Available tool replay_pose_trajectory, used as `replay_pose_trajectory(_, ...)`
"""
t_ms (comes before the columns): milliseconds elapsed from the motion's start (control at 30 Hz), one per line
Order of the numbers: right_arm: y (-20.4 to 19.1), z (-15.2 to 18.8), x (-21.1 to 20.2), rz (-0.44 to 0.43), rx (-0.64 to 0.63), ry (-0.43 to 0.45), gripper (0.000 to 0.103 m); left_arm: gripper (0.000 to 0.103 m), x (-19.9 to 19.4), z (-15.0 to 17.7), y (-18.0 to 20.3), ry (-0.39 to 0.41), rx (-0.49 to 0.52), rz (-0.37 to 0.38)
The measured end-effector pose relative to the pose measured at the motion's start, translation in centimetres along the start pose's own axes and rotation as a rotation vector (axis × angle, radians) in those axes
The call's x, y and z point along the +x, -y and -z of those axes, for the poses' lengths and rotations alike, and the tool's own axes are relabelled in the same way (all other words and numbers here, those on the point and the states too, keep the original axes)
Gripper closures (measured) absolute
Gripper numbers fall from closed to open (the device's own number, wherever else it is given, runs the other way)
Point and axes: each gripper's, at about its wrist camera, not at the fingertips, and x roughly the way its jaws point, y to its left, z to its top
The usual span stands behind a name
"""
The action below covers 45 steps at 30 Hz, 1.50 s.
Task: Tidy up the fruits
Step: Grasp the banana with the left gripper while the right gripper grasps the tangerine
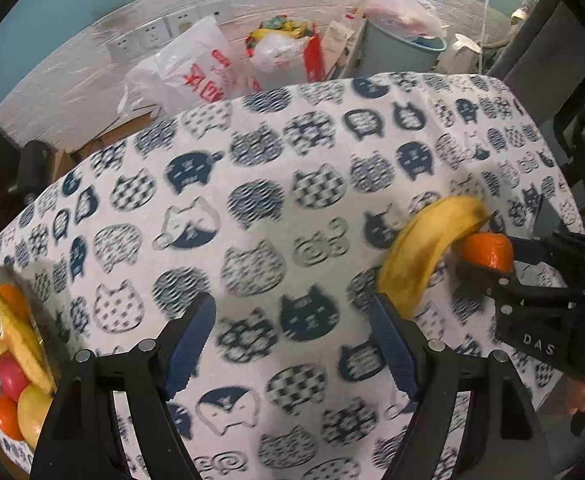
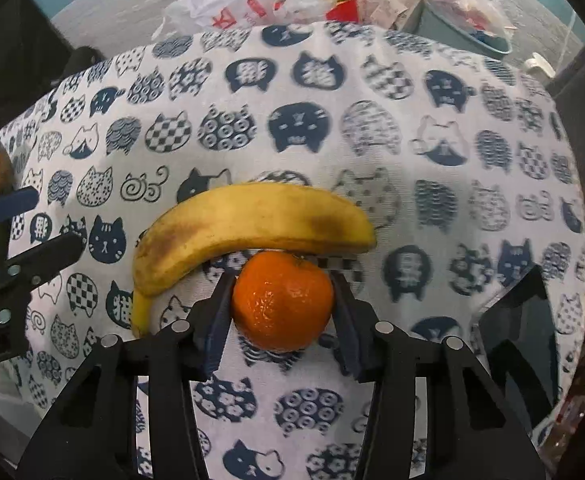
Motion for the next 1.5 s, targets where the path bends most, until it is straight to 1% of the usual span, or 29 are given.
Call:
replay_pose_trajectory(167, 2.0, 0.4, -2.5, 0.06, 0.034, 0.042, 0.057, 0.018, 0.3, -1.5, 2.7, 0.022, 0.058, 0.043)
replay_pose_trajectory(267, 3.5, 0.7, -3.3, 0.059, 0.073, 0.05, 0.057, 0.018, 0.7, -2.1, 4.5, 0.027, 0.105, 0.055)
replay_pose_trajectory(400, 5.3, 1.2, -3.1, 0.056, 0.107, 0.042, 0.057, 0.017, 1.4, -2.8, 6.2, 0.024, 0.151, 0.063)
replay_pose_trajectory(533, 5.6, 1.6, -3.1, 0.047, 0.124, 0.032, 0.057, 0.017, 2.7, -3.1, 7.8, 0.003, 0.202, 0.05)
replay_pose_trajectory(633, 6.0, 1.6, -3.1, 0.041, 0.132, 0.034, 0.057, 0.017, 3.8, -3.2, 8.4, -0.02, 0.222, 0.04)
replay_pose_trajectory(733, 6.4, 1.6, -3.2, 0.036, 0.141, 0.035, 0.057, 0.017, 4.7, -3.2, 8.4, -0.037, 0.217, 0.042)
replay_pose_trajectory(933, 6.5, 1.6, -3.1, 0.027, 0.139, 0.03, 0.057, 0.018, 5.8, -2.9, 8.2, -0.034, 0.221, 0.042)
replay_pose_trajectory(1000, 6.3, 1.6, -3.1, 0.024, 0.136, 0.028, 0.057, 0.024, 6.2, -2.9, 8.0, -0.034, 0.219, 0.042)
replay_pose_trajectory(1100, 5.9, 1.6, -2.9, 0.026, 0.129, 0.025, 0.057, 0.027, 6.2, -2.8, 8.1, -0.018, 0.231, 0.049)
replay_pose_trajectory(1133, 5.8, 1.6, -2.9, 0.026, 0.127, 0.023, 0.057, 0.033, 6.1, -2.7, 8.3, -0.011, 0.242, 0.054)
replay_pose_trajectory(1167, 5.8, 1.6, -2.8, 0.028, 0.125, 0.023, 0.057, 0.042, 6.0, -2.6, 8.6, -0.005, 0.257, 0.058)
replay_pose_trajectory(1200, 5.7, 1.6, -2.8, 0.029, 0.123, 0.023, 0.057, 0.048, 5.8, -2.3, 9.0, -0.002, 0.272, 0.07)
replay_pose_trajectory(1233, 5.6, 1.6, -2.7, 0.031, 0.119, 0.022, 0.057, 0.053, 5.6, -2.2, 9.4, 0.0, 0.285, 0.063)
replay_pose_trajectory(1300, 5.5, 1.5, -2.7, 0.035, 0.113, 0.024, 0.057, 0.057, 5.4, -1.9, 9.8, 0.0, 0.294, 0.047)
replay_pose_trajectory(1400, 5.3, 1.5, -2.7, 0.037, 0.109, 0.029, 0.057, 0.063, 5.1, -1.7, 9.3, -0.003, 0.257, 0.06)
replay_pose_trajectory(1500, 5.1, 1.5, -2.9, 0.039, 0.106, 0.036, 0.056, 0.067, 4.3, -1.6, 8.9, 0.018, 0.239, 0.043)
